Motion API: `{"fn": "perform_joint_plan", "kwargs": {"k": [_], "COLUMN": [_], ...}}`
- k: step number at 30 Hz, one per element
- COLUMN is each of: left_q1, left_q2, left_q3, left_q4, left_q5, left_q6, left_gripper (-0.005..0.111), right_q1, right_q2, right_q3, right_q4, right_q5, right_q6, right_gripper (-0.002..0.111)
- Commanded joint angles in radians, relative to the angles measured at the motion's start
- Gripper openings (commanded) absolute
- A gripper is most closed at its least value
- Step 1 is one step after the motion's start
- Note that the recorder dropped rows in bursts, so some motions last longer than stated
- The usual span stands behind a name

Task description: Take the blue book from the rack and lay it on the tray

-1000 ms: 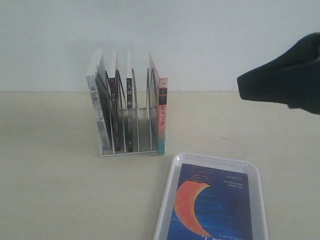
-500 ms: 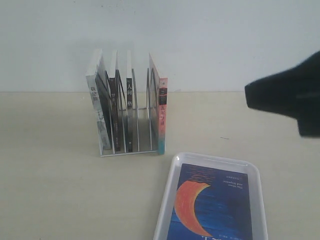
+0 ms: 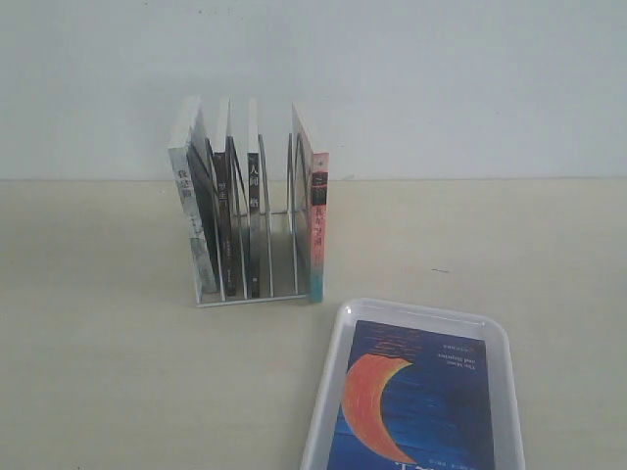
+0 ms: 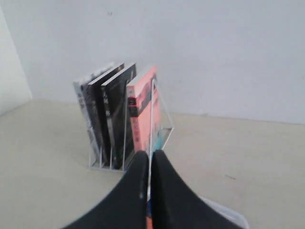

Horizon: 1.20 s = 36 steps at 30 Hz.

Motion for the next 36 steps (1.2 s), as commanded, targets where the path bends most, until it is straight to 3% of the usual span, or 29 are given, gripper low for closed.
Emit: {"fn": "perform_joint_plan", "kwargs": {"k": [1,13,23,36], "left_q1": [0.004,0.004,0.004,0.004], "left_q2": [-0.004,-0.004,-0.004,-0.004], "left_q3": [0.004,0.004,0.004,0.004], "left_q4": [0.001,0.001,0.001,0.001], "left_q5": [-0.004,-0.004,-0.004,-0.004], "left_q6": [-0.009,-0.009,-0.009,-0.009], "left_gripper": [0.006,0.006,0.006,0.006], "right_q1": [-0.058,-0.266,-0.268,-0.268], "right_q2": [-0.145,-0.256,-0.256,-0.256], "right_q3": [0.119,0.189,0.189,0.189], "right_q4": [-0.001,-0.005,-0.002,-0.03], "right_q5": [-0.081,0.001,0.282,0.284], "right_q6": [0.008,0.043,-0.012,0.058], "right_gripper": [0.001,0.001,0.001,0.001]}}
